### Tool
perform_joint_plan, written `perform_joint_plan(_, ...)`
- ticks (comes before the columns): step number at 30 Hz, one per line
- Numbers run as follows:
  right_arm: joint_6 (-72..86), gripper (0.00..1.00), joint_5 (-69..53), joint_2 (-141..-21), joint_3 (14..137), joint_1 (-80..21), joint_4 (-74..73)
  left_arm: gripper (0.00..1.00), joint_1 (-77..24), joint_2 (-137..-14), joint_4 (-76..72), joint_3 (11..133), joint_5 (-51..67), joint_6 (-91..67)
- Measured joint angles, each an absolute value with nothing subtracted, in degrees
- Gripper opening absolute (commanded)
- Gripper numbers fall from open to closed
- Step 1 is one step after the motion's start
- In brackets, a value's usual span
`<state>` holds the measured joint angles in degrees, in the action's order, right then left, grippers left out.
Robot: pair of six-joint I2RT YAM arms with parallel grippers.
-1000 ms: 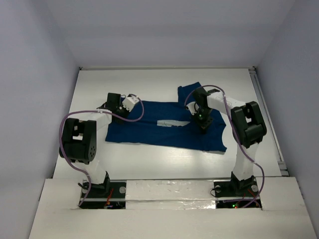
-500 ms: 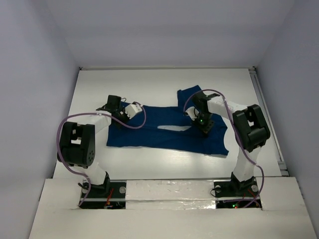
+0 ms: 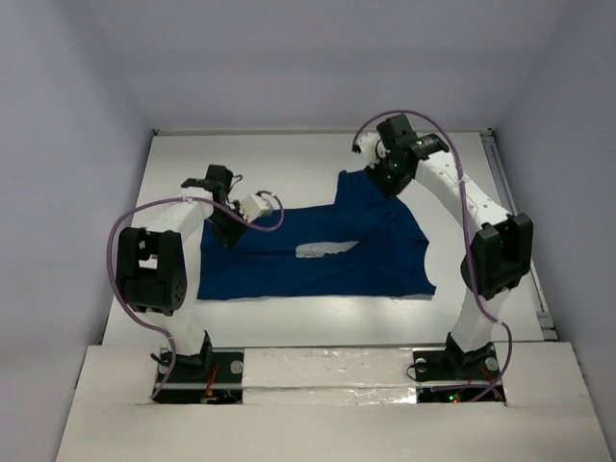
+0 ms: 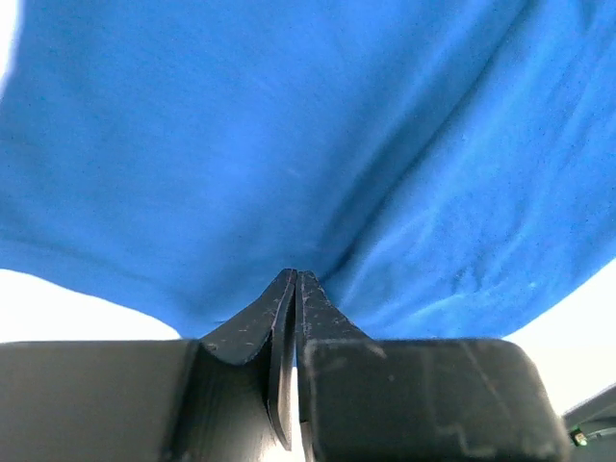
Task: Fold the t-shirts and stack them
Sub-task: Grap the side of the flattened tshirt furthest away from the robot with both arms
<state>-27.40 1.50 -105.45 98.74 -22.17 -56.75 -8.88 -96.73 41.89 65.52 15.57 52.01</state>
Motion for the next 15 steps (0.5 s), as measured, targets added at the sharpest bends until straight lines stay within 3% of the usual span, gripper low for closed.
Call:
perform_joint_plan(2, -27.31, 0.19, 1.72, -106.21, 103.15, -22.04, -56.6, 0.0, -8.88, -97.03, 43.51, 70.08, 16.86, 51.72)
perform_joint_plan(5, -26.37, 0.07, 1.72, -109.78, 109.43, -21.69, -56.4, 0.0, -8.88, -98.15, 43.24, 76.42, 19.05, 49.67)
perform_joint_plan(6, -25.89, 0.07, 1.74, -112.07, 112.12, -21.58, -56.71, 0.0, -8.88, -98.67, 42.61, 78.11, 19.73, 48.82)
perform_joint_plan(10, -24.23, 0.22, 2.48, -122.17, 119.83, -21.3, -57.06, 0.02, -8.88, -101.12, 37.8, 80.58, 20.49, 44.34)
perform_joint_plan(12, -23.46, 0.39, 2.94, -127.44, 123.57, -20.93, -58.26, 0.04, -8.88, -103.24, 35.2, 81.19, 19.7, 41.85)
perform_joint_plan(15, -22.92, 0.45, 3.29, -135.0, 131.0, -19.92, -60.58, 0.04, -8.88, -107.24, 31.55, 82.02, 17.96, 38.59)
